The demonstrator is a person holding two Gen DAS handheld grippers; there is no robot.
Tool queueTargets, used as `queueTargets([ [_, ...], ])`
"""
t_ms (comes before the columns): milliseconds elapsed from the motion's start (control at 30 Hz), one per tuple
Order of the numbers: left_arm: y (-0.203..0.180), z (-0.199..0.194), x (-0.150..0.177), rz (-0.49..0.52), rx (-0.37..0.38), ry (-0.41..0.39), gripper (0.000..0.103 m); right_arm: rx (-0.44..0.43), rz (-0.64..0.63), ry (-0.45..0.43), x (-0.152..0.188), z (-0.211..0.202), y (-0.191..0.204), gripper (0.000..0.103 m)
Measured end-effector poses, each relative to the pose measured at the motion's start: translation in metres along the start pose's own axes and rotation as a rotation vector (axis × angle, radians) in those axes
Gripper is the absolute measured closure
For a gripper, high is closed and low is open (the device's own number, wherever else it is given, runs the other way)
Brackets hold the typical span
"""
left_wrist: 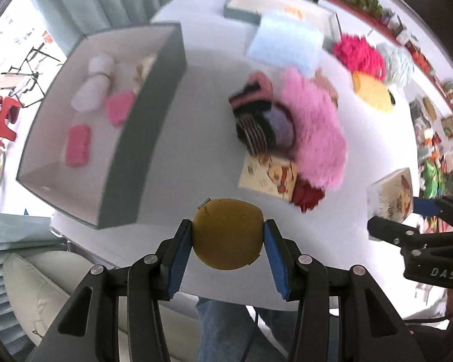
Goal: Organize soft objects
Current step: 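Carry the brown pad and cartoon snack box over the grey-green box with both tools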
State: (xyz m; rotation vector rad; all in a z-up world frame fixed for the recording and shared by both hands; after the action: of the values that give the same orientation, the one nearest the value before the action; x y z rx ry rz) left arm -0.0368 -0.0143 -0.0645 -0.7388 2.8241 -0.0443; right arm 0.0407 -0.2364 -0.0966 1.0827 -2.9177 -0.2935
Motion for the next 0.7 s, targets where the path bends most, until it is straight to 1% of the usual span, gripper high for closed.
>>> queueTargets([
  [33, 0.003, -0.006, -0.004, -0.008, 0.001, -0.01, 0.054, -0.002, -0.01, -0.01, 0.0, -0.002, 0.003, 0.027],
  [133, 0.019, -0.029, -0.004, -0.036, -0.006, -0.046, 0.054, -0.009, -0.042, -0.046, -0.018, -0.015, 0.013, 0.027],
  [167, 0.023, -0.034, -0.007, -0.045, -0.01, -0.059, 0.054, -0.01, -0.046, -0.055, -0.015, -0.017, 0.01, 0.027],
  [267, 0.034, -0.045, -0.014, -0.066, -0.017, -0.093, 0.054, -0.016, -0.063, -0.087, -0.025, -0.025, 0.018, 0.027],
  [500, 0.07, -0.052, -0.027, -0.114, -0.021, -0.124, 0.054, -0.019, -0.106, -0.121, -0.041, -0.025, 0.039, 0.027],
  [600, 0.088, -0.052, -0.038, -0.113, -0.033, -0.131, 0.054, -0.026, -0.108, -0.135, -0.056, -0.024, 0.053, 0.027],
  [700, 0.109, -0.05, -0.052, -0.098, -0.049, -0.119, 0.054, -0.033, -0.094, -0.156, -0.077, -0.026, 0.07, 0.027],
])
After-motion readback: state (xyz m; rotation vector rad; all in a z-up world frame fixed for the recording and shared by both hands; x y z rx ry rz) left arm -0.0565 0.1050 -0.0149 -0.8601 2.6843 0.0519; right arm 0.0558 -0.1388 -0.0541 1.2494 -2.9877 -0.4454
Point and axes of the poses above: each gripper's, at about its wrist camera, not at the fingertips, and z roughly the way its jaws point, y to its left, x to its underside, the point moved 10 cm from there along z, roughly the way its jaws point, and after that the axes turned 11 degrees about -z, right-handed, at the moved point
